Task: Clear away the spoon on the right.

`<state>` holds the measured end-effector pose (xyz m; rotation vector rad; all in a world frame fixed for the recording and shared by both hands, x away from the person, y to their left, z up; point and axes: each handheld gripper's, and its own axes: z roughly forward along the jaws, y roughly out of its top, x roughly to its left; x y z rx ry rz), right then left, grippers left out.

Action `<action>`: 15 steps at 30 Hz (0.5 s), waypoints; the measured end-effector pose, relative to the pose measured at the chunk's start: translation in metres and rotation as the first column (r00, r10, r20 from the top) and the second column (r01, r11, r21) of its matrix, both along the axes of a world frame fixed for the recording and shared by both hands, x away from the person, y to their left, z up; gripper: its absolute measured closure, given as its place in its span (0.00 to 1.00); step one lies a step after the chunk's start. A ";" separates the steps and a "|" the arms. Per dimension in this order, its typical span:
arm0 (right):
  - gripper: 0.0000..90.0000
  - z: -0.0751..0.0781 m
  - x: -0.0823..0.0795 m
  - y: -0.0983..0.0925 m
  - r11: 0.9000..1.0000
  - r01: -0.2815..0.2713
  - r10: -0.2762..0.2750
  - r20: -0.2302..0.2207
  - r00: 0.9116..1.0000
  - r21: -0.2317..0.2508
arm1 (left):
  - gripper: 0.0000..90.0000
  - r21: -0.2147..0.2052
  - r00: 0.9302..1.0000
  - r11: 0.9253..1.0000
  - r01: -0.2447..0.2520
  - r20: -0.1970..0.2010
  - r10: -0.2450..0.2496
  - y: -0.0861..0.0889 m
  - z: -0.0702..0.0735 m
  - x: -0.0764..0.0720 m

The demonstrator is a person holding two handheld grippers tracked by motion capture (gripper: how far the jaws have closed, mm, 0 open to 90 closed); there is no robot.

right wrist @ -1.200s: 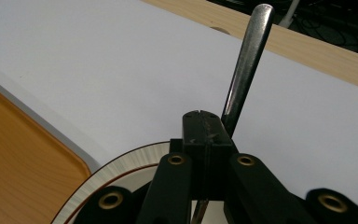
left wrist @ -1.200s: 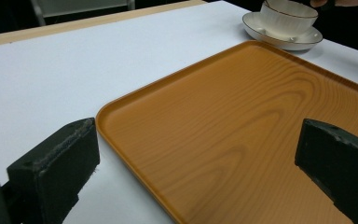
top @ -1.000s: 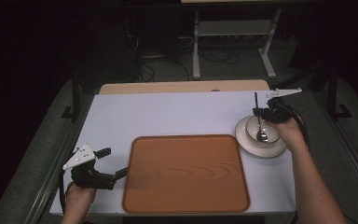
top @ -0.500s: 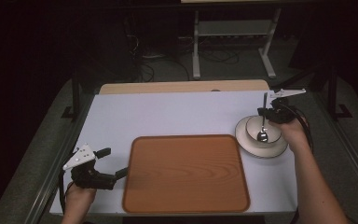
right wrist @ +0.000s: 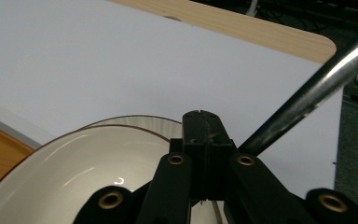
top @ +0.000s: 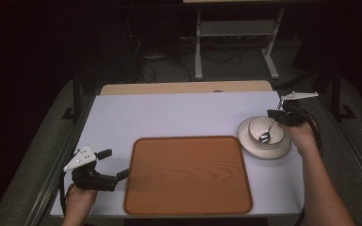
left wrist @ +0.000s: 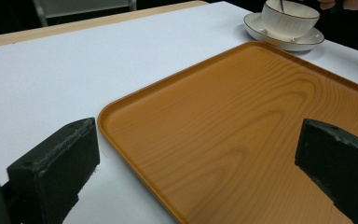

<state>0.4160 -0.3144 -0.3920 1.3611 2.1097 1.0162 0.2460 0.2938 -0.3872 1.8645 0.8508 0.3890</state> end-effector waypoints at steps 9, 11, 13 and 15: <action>1.00 0.002 -0.010 -0.013 0.999 0.051 -0.051 0.024 0.998 0.000 | 0.00 0.000 1.000 1.000 -0.001 -0.001 0.001 0.000 0.000 0.000; 0.99 0.002 -0.013 -0.015 0.998 0.055 -0.055 0.027 0.998 -0.001 | 0.00 0.003 1.000 1.000 -0.002 0.000 0.002 0.000 0.000 0.000; 0.99 0.002 -0.014 -0.016 0.998 0.063 -0.062 0.027 0.998 -0.007 | 0.00 0.003 1.000 1.000 -0.002 -0.002 0.002 0.000 0.000 0.000; 1.00 0.001 -0.016 -0.017 0.998 0.068 -0.068 0.028 0.997 -0.012 | 0.00 0.005 1.000 1.000 -0.002 -0.001 0.002 0.000 0.000 0.000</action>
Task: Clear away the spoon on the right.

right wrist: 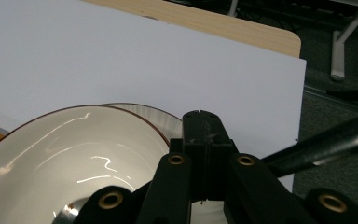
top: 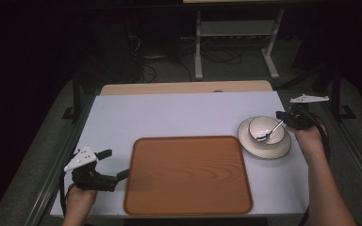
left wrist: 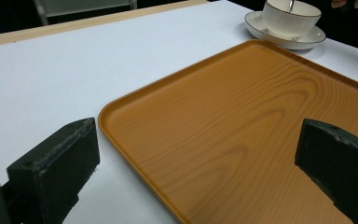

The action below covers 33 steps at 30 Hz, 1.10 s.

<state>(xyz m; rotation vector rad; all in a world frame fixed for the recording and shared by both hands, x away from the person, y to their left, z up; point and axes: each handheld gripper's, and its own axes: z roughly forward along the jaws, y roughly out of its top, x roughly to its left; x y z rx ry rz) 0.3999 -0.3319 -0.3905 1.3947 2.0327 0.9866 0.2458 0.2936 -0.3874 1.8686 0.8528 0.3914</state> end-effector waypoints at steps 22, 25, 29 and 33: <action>0.94 0.008 -0.029 -0.008 0.999 0.029 -0.028 0.031 0.999 -0.035 | 0.00 0.010 1.000 1.000 0.013 0.009 -0.013 -0.001 0.001 -0.001; 0.81 0.016 -0.036 -0.006 1.000 0.021 -0.021 0.073 0.997 0.002 | 0.00 0.010 1.000 1.000 0.013 0.009 -0.013 -0.001 0.001 -0.001; 0.60 0.025 -0.049 0.000 0.999 0.014 -0.018 0.095 0.995 0.042 | 0.00 0.011 1.000 1.000 0.013 0.010 -0.014 -0.001 0.001 -0.002; 0.48 0.025 -0.062 0.005 0.995 0.051 -0.059 0.091 0.994 0.083 | 0.00 0.008 1.000 1.000 0.013 0.011 -0.013 -0.002 0.002 -0.003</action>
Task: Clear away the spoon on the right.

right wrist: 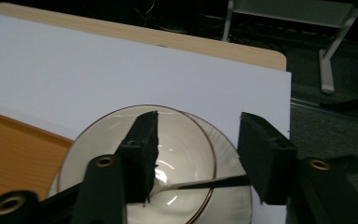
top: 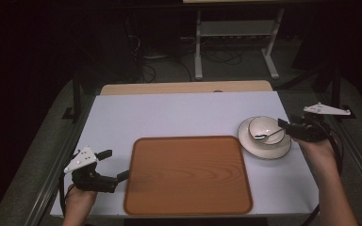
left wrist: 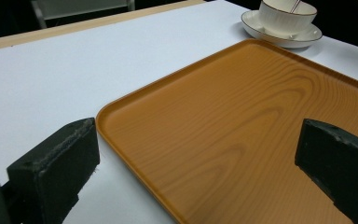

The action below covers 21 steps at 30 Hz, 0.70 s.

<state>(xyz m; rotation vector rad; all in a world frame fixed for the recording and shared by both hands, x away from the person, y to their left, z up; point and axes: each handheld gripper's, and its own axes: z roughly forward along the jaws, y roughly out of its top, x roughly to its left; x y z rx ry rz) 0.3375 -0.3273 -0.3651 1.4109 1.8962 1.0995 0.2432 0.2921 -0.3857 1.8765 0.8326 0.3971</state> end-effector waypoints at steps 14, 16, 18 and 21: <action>0.47 -0.023 -0.013 -0.012 0.997 0.075 -0.073 -0.052 0.996 0.037 | 0.00 0.003 1.000 1.000 0.006 0.002 -0.006 -0.001 0.000 0.000; 0.47 -0.026 -0.012 -0.013 0.997 0.074 -0.072 -0.067 0.995 0.030 | 0.00 0.005 1.000 1.000 0.008 0.003 -0.008 -0.001 0.000 0.000; 0.47 -0.030 -0.011 -0.014 0.996 0.078 -0.074 -0.076 0.994 0.039 | 0.00 0.003 1.000 1.000 0.008 0.003 -0.008 -0.001 0.000 0.000; 0.47 -0.035 -0.005 -0.016 0.994 0.087 -0.082 -0.078 0.994 0.062 | 0.00 0.003 1.000 1.000 0.008 0.002 -0.008 -0.001 0.000 0.000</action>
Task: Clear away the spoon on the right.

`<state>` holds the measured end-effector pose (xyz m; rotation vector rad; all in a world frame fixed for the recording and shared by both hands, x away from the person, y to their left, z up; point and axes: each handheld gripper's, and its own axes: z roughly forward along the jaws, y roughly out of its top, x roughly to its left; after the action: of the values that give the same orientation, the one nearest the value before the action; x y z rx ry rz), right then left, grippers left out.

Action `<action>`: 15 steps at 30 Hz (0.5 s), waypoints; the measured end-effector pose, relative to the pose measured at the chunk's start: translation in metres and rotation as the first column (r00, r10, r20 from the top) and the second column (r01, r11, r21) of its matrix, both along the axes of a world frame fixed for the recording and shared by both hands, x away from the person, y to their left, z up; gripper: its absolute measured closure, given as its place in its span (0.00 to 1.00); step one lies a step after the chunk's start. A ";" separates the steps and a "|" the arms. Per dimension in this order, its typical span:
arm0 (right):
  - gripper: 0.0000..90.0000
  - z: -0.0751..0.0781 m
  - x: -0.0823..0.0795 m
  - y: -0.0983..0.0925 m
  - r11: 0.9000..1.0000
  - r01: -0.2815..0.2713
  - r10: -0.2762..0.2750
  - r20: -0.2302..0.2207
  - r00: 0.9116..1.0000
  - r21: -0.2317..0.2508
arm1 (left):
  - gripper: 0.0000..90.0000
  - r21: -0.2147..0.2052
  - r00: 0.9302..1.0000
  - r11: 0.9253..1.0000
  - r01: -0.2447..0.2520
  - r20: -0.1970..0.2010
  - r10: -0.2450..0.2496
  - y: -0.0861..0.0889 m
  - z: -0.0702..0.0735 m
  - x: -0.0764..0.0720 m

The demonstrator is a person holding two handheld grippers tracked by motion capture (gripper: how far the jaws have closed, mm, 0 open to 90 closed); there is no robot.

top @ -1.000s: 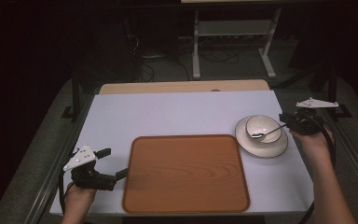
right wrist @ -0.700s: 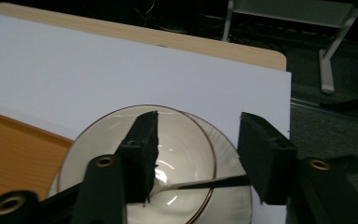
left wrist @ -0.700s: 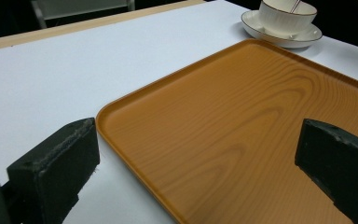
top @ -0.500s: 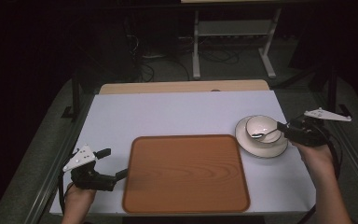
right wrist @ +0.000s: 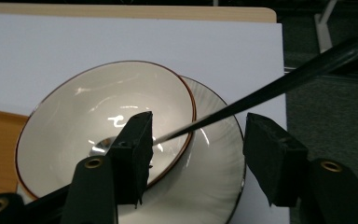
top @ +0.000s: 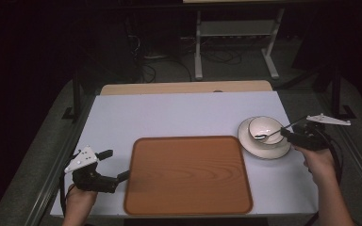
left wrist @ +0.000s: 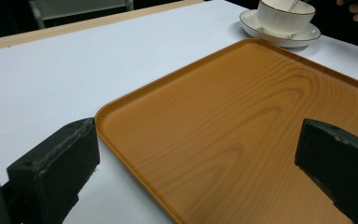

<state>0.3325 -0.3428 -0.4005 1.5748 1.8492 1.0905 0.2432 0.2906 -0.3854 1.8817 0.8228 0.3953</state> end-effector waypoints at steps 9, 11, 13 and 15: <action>0.47 -0.009 0.014 0.005 0.999 -0.017 0.017 0.000 1.000 0.027 | 0.00 0.001 1.000 1.000 -0.001 -0.003 0.001 -0.001 0.000 0.000; 0.47 -0.012 0.016 0.006 0.999 -0.017 0.017 0.002 1.000 0.048 | 0.00 0.000 1.000 1.000 -0.001 -0.002 0.001 0.000 0.000 0.000; 0.47 -0.014 0.019 0.006 0.997 -0.021 0.021 0.003 1.000 0.068 | 0.00 0.000 1.000 1.000 -0.001 -0.001 0.001 0.000 0.000 0.000; 0.48 -0.016 0.020 0.006 0.996 -0.024 0.024 0.001 1.000 0.085 | 0.00 0.001 1.000 1.000 -0.002 -0.003 0.002 -0.001 0.000 0.001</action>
<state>0.3527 -0.3372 -0.4170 1.6032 1.8491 1.1939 0.2437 0.2900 -0.3859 1.8829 0.8264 0.3938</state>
